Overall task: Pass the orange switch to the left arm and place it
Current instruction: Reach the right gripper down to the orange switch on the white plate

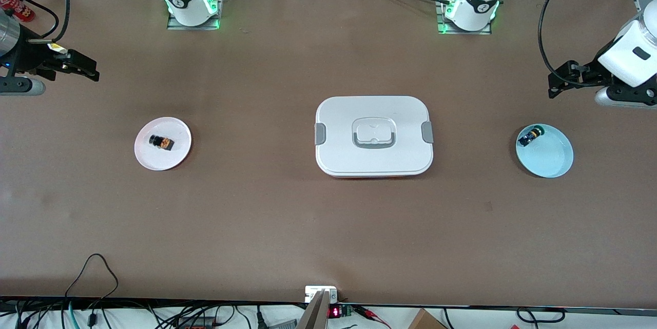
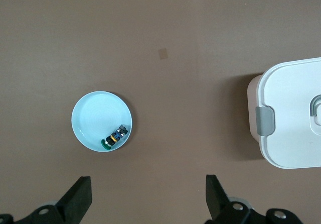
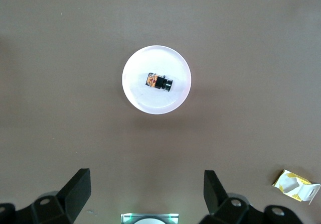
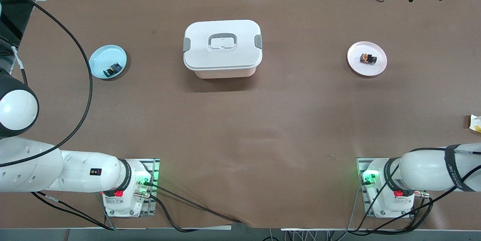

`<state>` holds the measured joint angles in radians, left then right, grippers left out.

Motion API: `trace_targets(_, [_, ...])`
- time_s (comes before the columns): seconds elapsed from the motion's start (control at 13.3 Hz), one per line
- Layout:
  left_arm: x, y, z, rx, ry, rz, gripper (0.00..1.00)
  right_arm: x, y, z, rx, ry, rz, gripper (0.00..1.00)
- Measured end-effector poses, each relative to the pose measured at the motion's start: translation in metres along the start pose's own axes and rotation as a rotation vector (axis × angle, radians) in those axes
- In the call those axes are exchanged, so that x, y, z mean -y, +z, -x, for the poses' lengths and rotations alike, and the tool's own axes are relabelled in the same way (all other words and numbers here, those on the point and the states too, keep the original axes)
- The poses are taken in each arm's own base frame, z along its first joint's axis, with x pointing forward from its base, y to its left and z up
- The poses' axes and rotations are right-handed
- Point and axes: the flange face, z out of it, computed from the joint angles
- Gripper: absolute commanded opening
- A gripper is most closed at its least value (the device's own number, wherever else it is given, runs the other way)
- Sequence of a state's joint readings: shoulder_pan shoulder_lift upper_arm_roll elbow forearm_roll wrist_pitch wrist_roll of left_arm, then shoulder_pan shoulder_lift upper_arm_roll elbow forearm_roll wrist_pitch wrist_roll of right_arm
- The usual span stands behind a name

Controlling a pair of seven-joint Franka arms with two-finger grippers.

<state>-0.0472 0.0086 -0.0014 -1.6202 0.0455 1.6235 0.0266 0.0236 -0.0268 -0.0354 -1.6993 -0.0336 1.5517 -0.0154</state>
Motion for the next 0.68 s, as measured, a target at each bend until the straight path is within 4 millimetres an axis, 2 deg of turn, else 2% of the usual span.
trace_targets(0.68, [-0.0009, 0.0001, -0.0001, 0.000, 0.002, 0.000, 1.00, 0.0028, 0.0042, -0.0031, 0.004, -0.005, 0.000, 1.00])
